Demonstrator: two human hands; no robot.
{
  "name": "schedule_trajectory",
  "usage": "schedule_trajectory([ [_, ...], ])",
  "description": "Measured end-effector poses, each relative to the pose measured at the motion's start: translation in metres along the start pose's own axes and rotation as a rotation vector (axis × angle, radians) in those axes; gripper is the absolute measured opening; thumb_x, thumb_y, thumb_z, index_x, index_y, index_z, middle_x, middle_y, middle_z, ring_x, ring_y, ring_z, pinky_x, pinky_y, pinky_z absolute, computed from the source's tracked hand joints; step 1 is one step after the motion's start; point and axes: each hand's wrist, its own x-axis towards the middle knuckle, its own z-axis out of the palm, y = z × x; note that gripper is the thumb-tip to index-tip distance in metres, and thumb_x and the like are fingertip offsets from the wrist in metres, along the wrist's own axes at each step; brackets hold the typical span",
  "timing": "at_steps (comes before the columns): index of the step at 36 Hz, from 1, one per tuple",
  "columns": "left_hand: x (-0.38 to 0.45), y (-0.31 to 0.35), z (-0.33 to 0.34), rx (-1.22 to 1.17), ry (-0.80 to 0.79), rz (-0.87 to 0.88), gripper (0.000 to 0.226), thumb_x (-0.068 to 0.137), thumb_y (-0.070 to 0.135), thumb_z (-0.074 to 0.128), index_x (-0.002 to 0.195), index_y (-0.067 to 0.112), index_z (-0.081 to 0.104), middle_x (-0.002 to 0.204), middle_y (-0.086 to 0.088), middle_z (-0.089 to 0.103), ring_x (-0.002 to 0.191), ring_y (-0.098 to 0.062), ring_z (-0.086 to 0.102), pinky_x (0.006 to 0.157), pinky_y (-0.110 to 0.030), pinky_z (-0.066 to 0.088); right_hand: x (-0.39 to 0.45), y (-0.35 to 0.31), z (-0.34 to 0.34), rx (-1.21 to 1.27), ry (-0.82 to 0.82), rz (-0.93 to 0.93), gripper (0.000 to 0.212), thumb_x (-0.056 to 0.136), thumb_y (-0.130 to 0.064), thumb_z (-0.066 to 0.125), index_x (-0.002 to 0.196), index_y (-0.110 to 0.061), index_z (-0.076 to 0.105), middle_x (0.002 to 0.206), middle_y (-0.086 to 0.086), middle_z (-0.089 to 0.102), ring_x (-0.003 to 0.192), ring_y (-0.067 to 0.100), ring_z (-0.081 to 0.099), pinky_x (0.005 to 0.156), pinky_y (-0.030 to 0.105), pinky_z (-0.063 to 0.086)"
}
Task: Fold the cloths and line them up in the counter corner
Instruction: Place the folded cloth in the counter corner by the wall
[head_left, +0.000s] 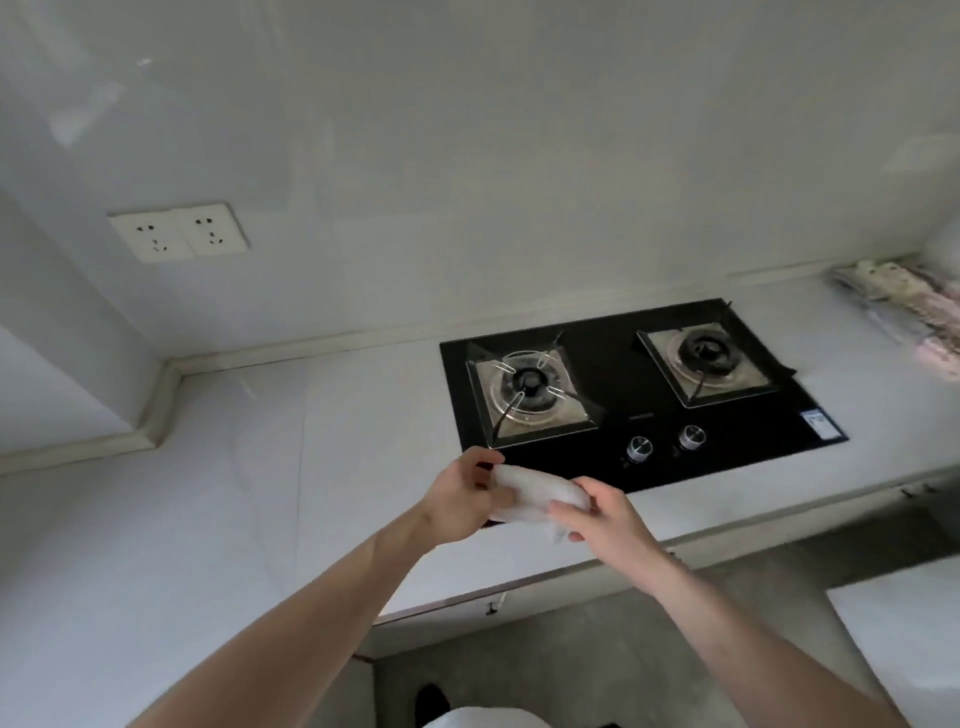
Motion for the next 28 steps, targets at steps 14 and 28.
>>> schedule_trajectory([
  [14,0.054,0.093,0.204,0.153,-0.049,0.154,0.017,0.096,0.031,0.068,0.098,0.015,0.068,0.079,0.004,0.069,0.064,-0.004,0.062,0.062,-0.024,0.051,-0.084,0.065,-0.215,0.118,0.175,0.038,0.02,0.092,-0.03,0.072,0.108,-0.02,0.069,0.093,0.002,0.075,0.083,0.019,0.073,0.072,0.027,0.057],
  [28,0.124,0.189,0.353,0.367,-0.037,0.185,0.03,0.094,0.045,0.067,0.088,0.015,0.067,0.073,0.0,0.074,0.07,-0.017,0.071,0.07,-0.032,0.059,-0.095,0.112,-0.376,0.085,0.423,-0.016,0.012,0.096,-0.028,0.066,0.101,-0.018,0.07,0.079,0.004,0.074,0.07,0.015,0.069,0.066,0.03,0.056],
])
